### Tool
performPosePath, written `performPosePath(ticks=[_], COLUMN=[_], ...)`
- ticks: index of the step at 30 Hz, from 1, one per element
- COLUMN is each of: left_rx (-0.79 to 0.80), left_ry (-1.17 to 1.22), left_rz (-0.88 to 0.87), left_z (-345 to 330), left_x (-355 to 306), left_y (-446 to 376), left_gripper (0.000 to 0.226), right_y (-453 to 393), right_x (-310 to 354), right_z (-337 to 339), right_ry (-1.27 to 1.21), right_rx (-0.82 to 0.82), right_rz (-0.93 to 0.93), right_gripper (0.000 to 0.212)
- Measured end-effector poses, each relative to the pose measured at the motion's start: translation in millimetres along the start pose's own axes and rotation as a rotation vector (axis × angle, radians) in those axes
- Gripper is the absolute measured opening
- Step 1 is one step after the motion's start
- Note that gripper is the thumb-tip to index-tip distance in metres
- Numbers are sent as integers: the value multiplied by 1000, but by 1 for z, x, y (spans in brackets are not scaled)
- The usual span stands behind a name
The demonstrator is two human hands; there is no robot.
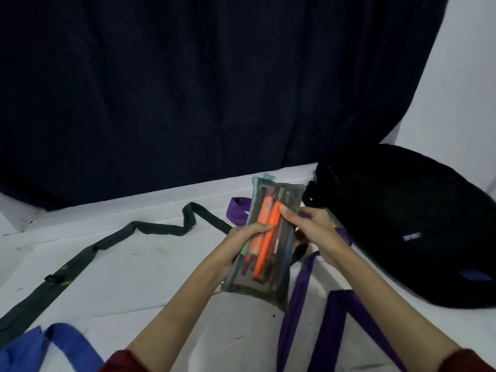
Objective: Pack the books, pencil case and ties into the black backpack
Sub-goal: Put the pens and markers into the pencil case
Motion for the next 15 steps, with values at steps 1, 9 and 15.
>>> performPosePath(ticks=[1, 9, 15], left_rx=[13, 17, 58], left_ry=[70, 243, 156], left_rz=[21, 60, 85], left_z=[-9, -86, -131], left_x=[-1, -23, -37], left_y=[-7, -68, -114], left_gripper=[54, 50, 32], right_y=[-6, -45, -70], right_x=[3, 19, 9], right_z=[15, 166, 222], right_ry=[108, 1335, 1300], right_rx=[-41, -236, 32], right_rz=[25, 138, 81], right_gripper=[35, 46, 24])
Point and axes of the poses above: each hand's wrist, its own y-axis away from the middle knuckle, its own z-axis out of the back of the hand, x = y × z, the point moved 4 cm from there along -y, towards the middle knuckle, and after that the axes turned 5 degrees about z, right-handed, at the moved point
